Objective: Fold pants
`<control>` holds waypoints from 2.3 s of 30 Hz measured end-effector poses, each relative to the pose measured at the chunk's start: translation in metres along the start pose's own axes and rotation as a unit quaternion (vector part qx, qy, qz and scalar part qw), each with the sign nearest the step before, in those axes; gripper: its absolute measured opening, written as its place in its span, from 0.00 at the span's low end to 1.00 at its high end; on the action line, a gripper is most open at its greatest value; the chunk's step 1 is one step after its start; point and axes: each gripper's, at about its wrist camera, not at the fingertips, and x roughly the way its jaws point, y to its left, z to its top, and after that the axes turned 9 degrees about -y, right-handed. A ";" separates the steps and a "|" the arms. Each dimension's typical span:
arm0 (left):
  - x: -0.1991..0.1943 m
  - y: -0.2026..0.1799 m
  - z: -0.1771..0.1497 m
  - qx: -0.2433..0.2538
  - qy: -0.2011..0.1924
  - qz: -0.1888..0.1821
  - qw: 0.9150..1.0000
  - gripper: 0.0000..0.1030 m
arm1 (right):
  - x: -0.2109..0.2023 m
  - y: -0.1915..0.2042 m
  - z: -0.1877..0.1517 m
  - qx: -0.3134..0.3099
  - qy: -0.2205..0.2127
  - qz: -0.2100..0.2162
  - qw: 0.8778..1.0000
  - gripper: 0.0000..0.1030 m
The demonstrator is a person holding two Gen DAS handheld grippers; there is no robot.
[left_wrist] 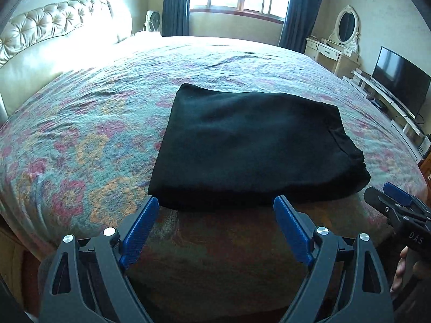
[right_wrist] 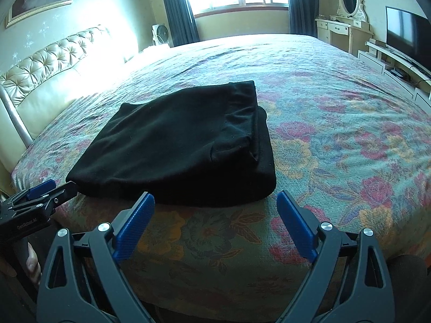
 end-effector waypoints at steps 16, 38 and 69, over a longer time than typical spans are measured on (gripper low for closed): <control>-0.006 -0.004 0.003 0.008 -0.011 0.004 1.000 0.83 | -0.002 -0.006 0.001 0.010 0.005 0.002 1.000 0.90; -0.011 -0.015 0.007 0.039 -0.039 0.064 0.996 0.87 | 0.005 0.001 -0.006 0.009 0.024 0.013 1.000 0.90; -0.024 -0.012 0.011 0.010 -0.034 0.066 0.997 0.87 | 0.008 -0.006 -0.009 0.021 0.032 0.016 0.999 0.90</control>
